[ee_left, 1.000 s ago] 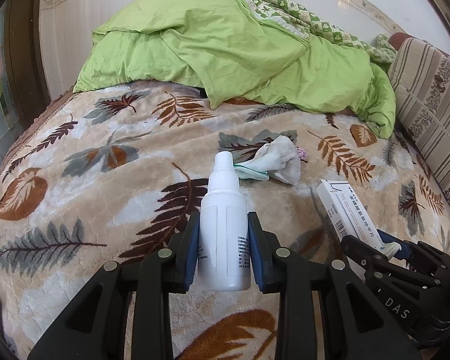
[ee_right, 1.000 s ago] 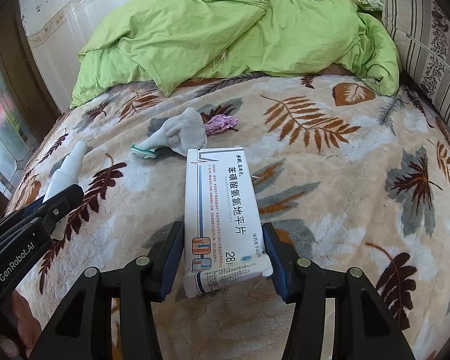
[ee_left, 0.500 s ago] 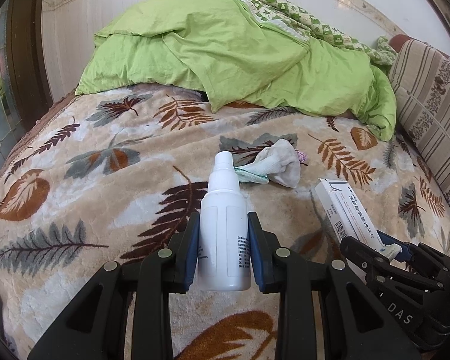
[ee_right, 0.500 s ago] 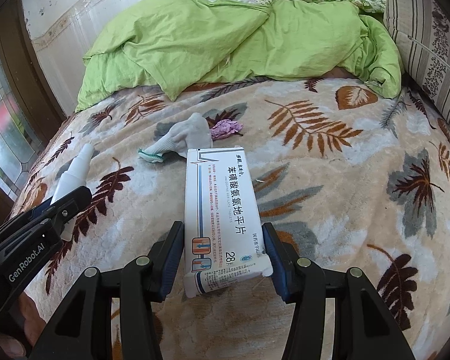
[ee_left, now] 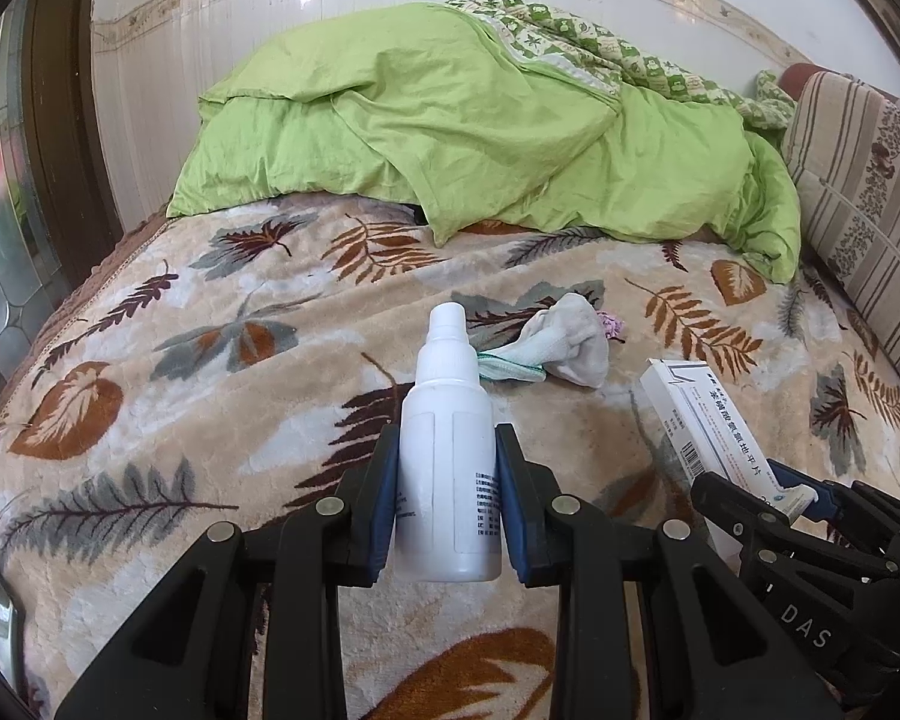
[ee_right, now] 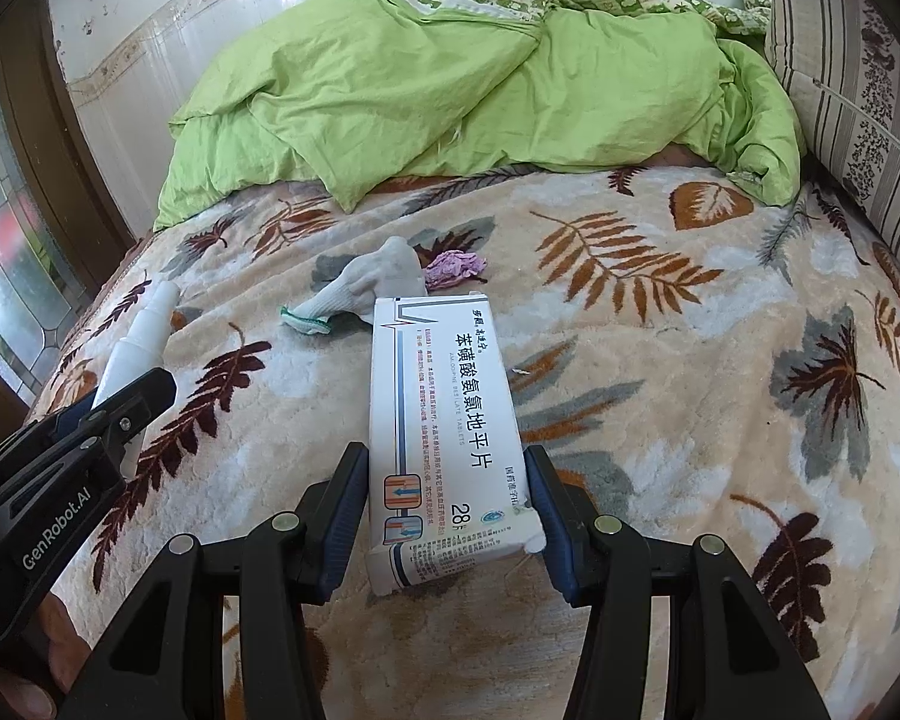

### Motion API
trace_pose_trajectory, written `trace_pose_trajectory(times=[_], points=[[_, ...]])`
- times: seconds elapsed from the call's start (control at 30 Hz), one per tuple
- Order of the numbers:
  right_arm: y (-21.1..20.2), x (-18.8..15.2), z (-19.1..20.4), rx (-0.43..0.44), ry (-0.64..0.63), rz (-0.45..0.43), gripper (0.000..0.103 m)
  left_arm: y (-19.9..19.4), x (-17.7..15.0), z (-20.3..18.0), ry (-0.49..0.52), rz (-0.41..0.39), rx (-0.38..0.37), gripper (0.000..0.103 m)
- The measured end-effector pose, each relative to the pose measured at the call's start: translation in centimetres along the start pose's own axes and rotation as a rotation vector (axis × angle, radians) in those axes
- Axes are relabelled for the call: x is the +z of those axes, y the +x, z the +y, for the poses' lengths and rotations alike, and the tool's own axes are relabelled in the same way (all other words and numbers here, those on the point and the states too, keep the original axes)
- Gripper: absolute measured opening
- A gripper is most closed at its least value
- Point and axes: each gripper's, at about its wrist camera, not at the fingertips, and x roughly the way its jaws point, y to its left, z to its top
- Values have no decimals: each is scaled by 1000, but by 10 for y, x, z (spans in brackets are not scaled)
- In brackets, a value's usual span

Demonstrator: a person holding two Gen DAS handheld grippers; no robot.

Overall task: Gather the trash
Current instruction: 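Lift the white bottle with the left gripper while the right holds the medicine box, then carry the bottle and medicine box to the red basket with both grippers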

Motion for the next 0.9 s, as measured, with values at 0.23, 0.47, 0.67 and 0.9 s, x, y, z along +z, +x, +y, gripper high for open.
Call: trace_pose_trajectory(times=[0.23, 0.47, 0.67, 0.9], points=[[-1, 0, 0, 1, -2, -2, 56, -4, 1, -2, 2, -11, 4, 29], [-14, -4, -4, -3, 18, -19, 56, -19, -2, -10, 15, -42, 13, 29], [-49, -17, -15, -17, 45, -54, 56, -48, -14, -17, 3, -52, -19, 29], [-110, -62, -33, -8, 69, -66, 56, -96, -42, -48, 57, -36, -85, 29]])
